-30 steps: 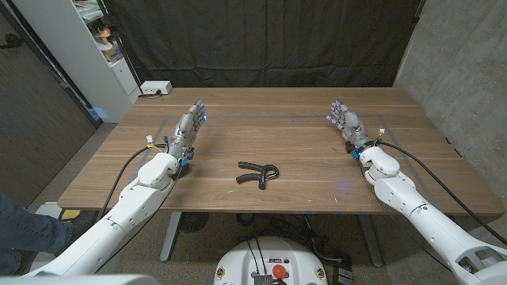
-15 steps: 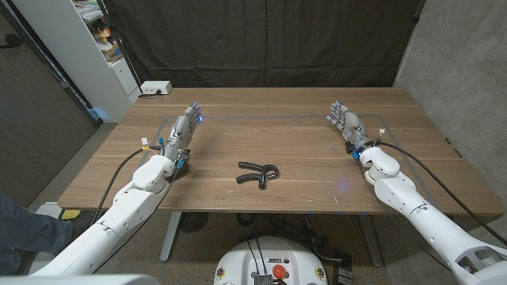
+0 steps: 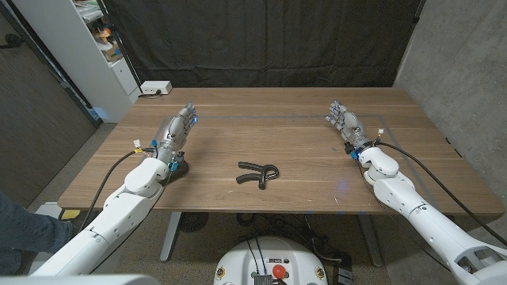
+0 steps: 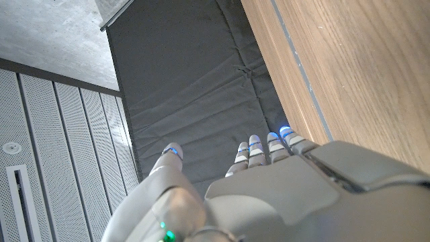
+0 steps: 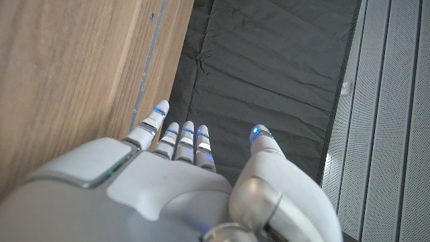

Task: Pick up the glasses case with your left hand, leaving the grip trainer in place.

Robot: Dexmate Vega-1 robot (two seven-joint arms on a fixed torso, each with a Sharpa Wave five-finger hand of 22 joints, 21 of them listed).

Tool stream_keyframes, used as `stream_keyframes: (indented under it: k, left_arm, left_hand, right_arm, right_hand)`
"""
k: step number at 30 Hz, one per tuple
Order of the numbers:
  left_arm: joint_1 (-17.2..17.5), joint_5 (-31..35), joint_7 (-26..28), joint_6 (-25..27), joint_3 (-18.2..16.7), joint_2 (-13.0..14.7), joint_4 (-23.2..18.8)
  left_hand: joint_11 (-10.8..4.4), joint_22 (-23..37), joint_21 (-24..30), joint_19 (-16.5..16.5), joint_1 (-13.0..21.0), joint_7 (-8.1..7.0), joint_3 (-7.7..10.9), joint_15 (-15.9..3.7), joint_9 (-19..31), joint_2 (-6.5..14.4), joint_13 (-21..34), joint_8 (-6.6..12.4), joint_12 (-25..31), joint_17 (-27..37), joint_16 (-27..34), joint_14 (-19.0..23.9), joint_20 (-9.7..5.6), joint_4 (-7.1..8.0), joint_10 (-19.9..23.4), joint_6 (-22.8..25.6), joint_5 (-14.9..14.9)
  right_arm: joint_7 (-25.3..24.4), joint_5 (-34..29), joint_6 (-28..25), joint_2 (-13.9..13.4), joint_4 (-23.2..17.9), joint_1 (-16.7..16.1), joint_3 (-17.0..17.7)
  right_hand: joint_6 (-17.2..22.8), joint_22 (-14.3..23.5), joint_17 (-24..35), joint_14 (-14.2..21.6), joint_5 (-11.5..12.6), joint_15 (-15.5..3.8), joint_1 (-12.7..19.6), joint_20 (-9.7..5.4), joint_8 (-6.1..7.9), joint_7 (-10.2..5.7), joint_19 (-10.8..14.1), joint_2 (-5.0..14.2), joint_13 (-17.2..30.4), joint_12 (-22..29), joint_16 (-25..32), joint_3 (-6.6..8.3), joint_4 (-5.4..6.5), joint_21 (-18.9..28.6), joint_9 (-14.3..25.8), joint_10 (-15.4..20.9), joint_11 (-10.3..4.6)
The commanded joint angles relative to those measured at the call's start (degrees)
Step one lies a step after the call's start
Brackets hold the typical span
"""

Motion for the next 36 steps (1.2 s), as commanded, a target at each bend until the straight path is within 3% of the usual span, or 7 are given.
stream_keyframes:
  k: [1, 8, 36]
  left_arm:
    - [2.57, 0.43, -0.17, 1.43, -2.34, 2.22, -2.21]
    - [4.30, 1.11, -0.10, 1.91, -4.09, 3.61, -3.60]
    - [11.60, 3.85, 1.24, 2.52, -11.53, 3.58, -9.24]
  left_hand:
    - [0.34, 0.24, 0.25, -0.03, 0.68, 0.14, 0.17, 0.21, 0.19, 0.02, 0.25, 0.28, 0.35, 0.10, 0.32, 0.30, 0.60, -0.27, 0.43, 0.33, -0.34]
    - [0.23, 0.24, 0.26, -0.02, 0.74, 0.12, 0.15, 0.26, 0.20, 0.04, 0.25, 0.33, 0.36, 0.10, 0.32, 0.37, 0.60, -0.37, 0.48, 0.53, -0.39]
    - [0.10, 0.25, 0.34, 0.22, 0.95, 0.04, 0.09, 0.21, 0.22, 0.19, 0.27, 0.41, 0.47, 0.12, 0.31, 0.72, 0.61, -0.77, 1.02, 1.23, -0.56]
  right_arm:
    - [-0.66, -0.34, -0.45, -0.33, -0.83, -0.49, -0.17]
    - [-1.19, -0.97, -0.71, -0.48, -1.63, -0.49, -0.52]
    - [-1.60, -1.37, -0.36, -0.14, -2.14, 0.13, -0.83]
  right_hand:
    - [0.55, 0.15, -0.07, 0.52, -0.09, -0.15, 0.03, 0.09, 0.27, 0.10, 0.72, 0.66, 0.12, 0.32, 0.54, -0.26, 0.03, -0.41, 0.17, 0.36, 0.03]
    - [0.60, 0.16, -0.11, 0.53, -0.09, -0.17, 0.04, 0.08, 0.29, 0.10, 0.80, 0.73, 0.12, 0.31, 0.55, -0.33, -0.01, -0.56, 0.17, 0.35, 0.03]
    - [0.66, 0.17, -0.28, 0.54, -0.09, -0.12, 0.09, 0.13, 0.28, 0.03, 1.05, 0.82, 0.12, 0.32, 0.55, -0.63, -0.20, -1.16, 0.18, 0.40, 0.05]
